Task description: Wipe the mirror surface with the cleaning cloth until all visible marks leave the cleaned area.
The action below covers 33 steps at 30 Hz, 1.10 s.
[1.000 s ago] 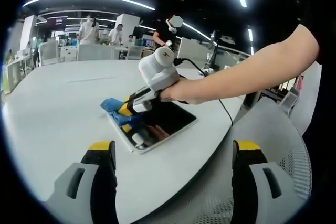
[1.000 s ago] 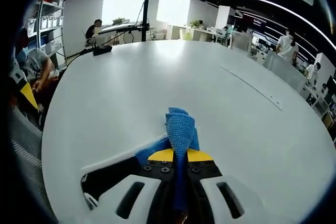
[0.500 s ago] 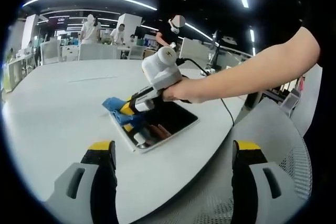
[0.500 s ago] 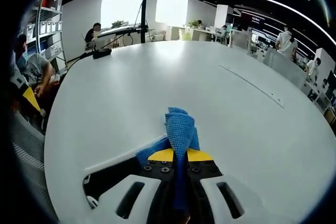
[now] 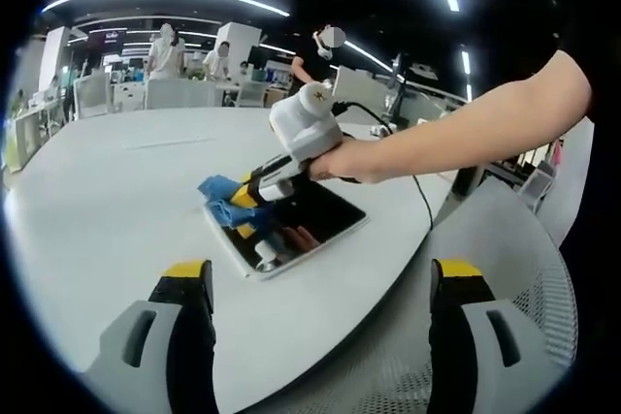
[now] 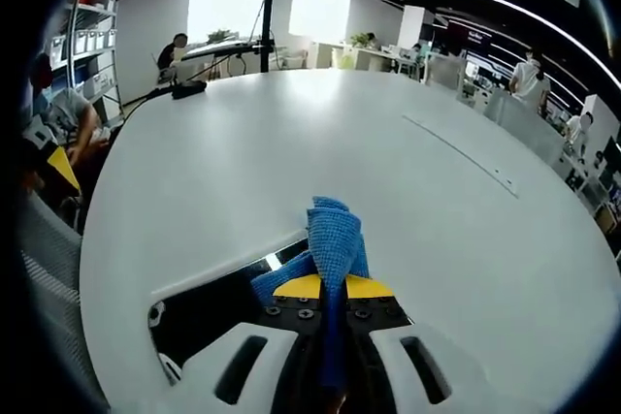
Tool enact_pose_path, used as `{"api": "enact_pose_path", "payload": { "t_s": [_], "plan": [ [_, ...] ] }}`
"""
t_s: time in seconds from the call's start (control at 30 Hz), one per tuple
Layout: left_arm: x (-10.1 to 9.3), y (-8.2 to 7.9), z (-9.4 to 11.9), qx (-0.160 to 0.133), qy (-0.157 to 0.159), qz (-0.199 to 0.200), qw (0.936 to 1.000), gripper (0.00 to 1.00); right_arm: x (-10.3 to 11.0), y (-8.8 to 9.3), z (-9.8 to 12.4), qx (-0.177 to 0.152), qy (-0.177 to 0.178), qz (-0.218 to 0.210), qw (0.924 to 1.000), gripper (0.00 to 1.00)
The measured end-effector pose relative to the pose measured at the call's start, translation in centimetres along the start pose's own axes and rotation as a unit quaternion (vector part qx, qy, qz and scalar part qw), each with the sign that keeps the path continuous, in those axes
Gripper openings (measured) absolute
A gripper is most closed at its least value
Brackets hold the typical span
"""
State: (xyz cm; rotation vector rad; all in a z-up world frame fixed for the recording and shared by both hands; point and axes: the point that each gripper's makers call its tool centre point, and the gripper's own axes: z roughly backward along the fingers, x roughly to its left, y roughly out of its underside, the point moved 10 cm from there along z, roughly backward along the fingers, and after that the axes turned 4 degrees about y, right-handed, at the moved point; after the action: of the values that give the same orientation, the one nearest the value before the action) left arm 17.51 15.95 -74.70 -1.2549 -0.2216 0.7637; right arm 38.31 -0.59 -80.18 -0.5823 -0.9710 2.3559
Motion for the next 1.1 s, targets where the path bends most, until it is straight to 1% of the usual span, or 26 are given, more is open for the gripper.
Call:
{"api": "enact_pose_path", "payload": {
  "t_s": [0.33, 0.5, 0.77, 0.9, 1.0, 1.1],
  "plan": [
    [0.0, 0.0, 0.1, -0.001, -0.003, 0.001, 1.0, 0.91, -0.3, 0.5, 0.8, 0.004, 0.006, -0.002, 1.0, 0.0],
    [0.0, 0.0, 0.1, 0.0, -0.003, 0.0, 1.0, 0.92, -0.6, 0.7, 1.2, 0.009, 0.006, 0.008, 0.9999, 0.0],
    [0.0, 0.0, 0.2, 0.001, -0.002, 0.0, 1.0, 0.92, -0.6, 1.0, 1.5, 0.007, 0.009, -0.007, 0.9999, 0.0],
    [0.0, 0.0, 0.2, -0.001, -0.003, 0.0, 1.0, 0.92, -0.7, 1.0, 1.5, 0.006, 0.009, -0.031, 0.9994, 0.0],
    [0.0, 0.0, 0.3, 0.0, -0.003, 0.0, 1.0, 0.92, -0.5, 1.0, 1.5, 0.005, 0.011, -0.027, 0.9995, 0.0],
    [0.0, 0.0, 0.3, 0.0, -0.002, 0.0, 1.0, 0.92, -0.5, 1.1, 1.5, 0.002, 0.013, -0.041, 0.9991, 0.0]
  ]
}}
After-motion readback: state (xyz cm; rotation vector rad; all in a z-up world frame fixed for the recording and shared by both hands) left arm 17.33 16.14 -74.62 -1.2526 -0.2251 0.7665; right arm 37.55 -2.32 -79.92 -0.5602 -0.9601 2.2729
